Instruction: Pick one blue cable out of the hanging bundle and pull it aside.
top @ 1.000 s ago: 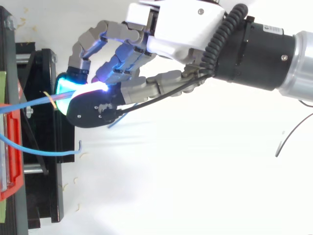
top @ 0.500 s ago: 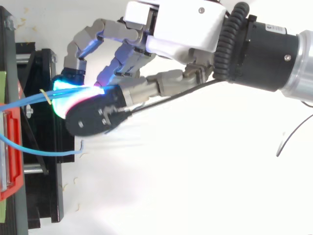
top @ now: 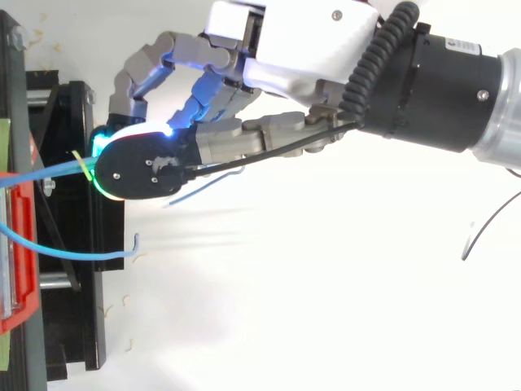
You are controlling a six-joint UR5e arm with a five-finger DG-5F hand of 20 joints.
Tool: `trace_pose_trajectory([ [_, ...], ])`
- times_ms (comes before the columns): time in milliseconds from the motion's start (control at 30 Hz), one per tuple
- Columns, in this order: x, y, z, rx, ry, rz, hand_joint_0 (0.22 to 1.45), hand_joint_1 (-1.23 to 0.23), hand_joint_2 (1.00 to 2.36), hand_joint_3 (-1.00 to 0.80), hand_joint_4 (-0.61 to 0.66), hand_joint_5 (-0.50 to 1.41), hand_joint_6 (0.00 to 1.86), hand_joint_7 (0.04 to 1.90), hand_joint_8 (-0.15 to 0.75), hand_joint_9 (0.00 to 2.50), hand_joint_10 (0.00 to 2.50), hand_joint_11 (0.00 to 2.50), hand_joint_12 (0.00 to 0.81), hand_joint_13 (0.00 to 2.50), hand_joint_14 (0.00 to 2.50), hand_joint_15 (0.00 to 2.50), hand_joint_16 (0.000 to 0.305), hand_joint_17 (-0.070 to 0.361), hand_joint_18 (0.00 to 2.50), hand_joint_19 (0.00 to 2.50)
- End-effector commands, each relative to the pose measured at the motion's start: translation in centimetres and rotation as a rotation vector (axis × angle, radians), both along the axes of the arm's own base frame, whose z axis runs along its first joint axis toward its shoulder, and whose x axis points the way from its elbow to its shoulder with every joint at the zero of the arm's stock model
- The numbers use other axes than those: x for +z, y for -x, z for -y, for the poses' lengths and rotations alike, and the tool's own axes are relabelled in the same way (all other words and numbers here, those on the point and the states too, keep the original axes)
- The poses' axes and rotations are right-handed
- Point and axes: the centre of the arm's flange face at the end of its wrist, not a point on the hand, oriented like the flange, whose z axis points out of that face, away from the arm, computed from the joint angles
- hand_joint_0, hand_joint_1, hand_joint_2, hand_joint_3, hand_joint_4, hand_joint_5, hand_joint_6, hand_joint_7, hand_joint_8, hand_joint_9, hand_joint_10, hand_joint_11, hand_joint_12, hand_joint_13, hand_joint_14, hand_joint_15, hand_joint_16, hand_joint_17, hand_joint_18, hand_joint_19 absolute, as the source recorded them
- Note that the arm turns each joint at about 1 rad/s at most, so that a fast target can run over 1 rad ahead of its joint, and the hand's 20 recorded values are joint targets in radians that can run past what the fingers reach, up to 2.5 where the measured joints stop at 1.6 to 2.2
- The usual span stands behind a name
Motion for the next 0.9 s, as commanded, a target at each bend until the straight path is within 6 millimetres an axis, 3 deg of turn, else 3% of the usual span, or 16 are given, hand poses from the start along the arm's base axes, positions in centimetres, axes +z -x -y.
trace_pose_trajectory([
  [0, 0.05, -0.05, 0.03, -0.001, 0.000, 0.002, 0.59, -0.79, 1.13, -0.01, 0.01, -0.13, 0.95, 0.70, 0.312, 1.06, 0.02, 0.52, 0.454, 0.99, 0.02, 0.50, 0.074, 0.166, 0.94, 0.75],
  [67, 0.17, -0.03, 0.03, 0.000, 0.001, 0.003, 0.63, -0.80, 1.00, 0.00, -0.02, -0.14, 0.96, 0.69, 0.293, 1.03, 0.01, 0.53, 0.435, 0.96, 0.02, 0.51, 0.069, 0.156, 0.89, 0.75],
  [367, 0.27, 0.07, 0.05, -0.001, 0.001, -0.007, 0.70, -0.84, 1.02, -0.16, -0.15, -0.15, 0.96, 0.79, 0.240, 0.95, 0.02, 0.53, 0.370, 0.88, 0.02, 0.53, 0.054, 0.122, 0.76, 0.78],
  [700, 0.59, 0.20, 0.07, -0.003, 0.000, -0.020, 0.74, -0.89, 1.01, -0.30, -0.15, -0.15, 0.97, 0.79, 0.234, 0.95, 0.02, 0.49, 0.360, 0.89, 0.02, 0.53, 0.054, 0.121, 0.80, 0.77],
  [867, 0.72, 0.46, 0.12, -0.005, -0.003, -0.043, 0.69, -0.85, 1.01, -0.37, -0.08, -0.14, 0.95, 0.80, 0.236, 1.00, 0.02, 0.48, 0.361, 0.92, 0.02, 0.53, 0.054, 0.120, 0.80, 0.78],
])
